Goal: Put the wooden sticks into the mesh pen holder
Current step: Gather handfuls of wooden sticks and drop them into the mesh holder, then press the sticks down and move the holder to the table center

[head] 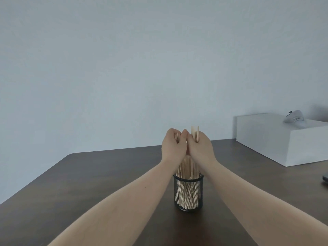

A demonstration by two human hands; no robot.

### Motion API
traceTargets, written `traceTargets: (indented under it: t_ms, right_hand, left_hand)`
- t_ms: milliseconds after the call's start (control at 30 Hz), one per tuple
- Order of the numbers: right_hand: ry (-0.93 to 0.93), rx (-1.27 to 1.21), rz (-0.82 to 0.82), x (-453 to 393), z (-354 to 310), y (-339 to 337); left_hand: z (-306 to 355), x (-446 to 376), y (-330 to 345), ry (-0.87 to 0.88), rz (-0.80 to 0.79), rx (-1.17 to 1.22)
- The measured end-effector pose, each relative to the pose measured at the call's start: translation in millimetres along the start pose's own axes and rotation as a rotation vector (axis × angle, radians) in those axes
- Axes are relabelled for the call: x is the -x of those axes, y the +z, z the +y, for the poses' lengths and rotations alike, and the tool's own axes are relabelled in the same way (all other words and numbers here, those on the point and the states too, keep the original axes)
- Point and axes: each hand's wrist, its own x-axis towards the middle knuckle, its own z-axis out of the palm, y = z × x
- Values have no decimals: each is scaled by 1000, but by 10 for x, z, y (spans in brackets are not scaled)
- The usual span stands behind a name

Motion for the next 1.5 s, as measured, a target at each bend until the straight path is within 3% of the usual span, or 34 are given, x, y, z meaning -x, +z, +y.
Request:
traceTargets:
  t_ms: [100,300,800,1500]
  right_hand:
    - [14,-101,64,-37,-3,9]
    - [21,-128,39,-35,-38,-40]
    - [21,28,-76,36,-92,-49]
    - [25,87,-86,235,9,-416]
  left_hand:
    - [19,-27,-27,14,14,4]
    - [34,-74,-100,-13,7,6]
    - [34,32,-233,-31,-13,-36]
    - [-5,87,-399,-88,79,-54]
